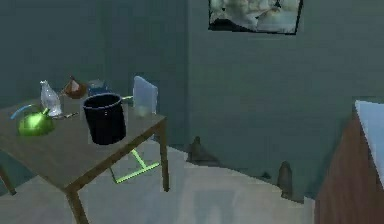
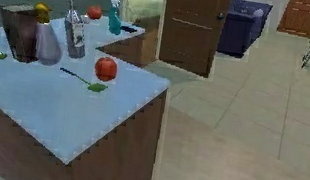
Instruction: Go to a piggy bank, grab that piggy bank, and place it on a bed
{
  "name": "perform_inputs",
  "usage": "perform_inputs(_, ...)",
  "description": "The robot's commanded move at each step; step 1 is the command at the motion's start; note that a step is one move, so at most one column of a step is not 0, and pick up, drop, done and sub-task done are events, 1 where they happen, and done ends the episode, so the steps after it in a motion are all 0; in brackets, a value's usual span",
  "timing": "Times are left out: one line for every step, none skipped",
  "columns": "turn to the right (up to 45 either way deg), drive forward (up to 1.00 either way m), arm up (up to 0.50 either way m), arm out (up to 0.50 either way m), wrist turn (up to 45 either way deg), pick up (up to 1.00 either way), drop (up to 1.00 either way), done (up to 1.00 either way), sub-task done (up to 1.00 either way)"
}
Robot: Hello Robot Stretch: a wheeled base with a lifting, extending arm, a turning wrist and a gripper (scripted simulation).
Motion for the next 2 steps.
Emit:
perform_inputs(15.0,0.00,0.00,0.00,0.0,0.00,0.00,0.00,0.00)
perform_inputs(0.0,0.60,0.00,0.00,0.0,0.00,0.00,0.00,0.00)
